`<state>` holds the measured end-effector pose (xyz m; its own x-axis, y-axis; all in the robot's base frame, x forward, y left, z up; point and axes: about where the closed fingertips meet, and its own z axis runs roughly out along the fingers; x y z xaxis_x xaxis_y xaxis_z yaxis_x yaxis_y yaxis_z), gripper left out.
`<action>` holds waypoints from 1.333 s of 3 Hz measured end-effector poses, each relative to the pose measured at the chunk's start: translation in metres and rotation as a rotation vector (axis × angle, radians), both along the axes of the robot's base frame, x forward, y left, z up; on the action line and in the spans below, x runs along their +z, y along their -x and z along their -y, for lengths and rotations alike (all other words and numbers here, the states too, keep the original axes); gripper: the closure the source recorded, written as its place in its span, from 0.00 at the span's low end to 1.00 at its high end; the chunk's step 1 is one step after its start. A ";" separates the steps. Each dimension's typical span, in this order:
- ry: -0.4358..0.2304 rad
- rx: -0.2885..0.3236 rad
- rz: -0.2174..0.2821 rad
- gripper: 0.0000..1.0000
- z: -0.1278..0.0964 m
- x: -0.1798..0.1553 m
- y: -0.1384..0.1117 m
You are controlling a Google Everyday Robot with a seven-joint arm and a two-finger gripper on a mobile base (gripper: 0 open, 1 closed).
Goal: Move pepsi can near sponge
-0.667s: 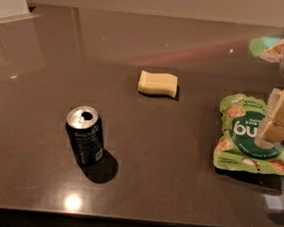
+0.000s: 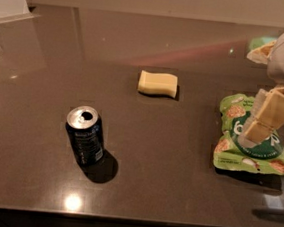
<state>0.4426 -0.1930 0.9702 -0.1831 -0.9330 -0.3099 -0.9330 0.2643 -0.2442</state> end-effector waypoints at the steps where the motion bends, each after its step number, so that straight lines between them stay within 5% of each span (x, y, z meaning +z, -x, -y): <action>1: -0.118 0.037 0.021 0.00 -0.037 -0.014 -0.010; 4: -0.412 0.172 0.032 0.00 -0.166 -0.047 -0.002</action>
Offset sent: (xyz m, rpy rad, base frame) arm 0.0199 0.1279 -0.0437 0.4047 -0.0296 0.1254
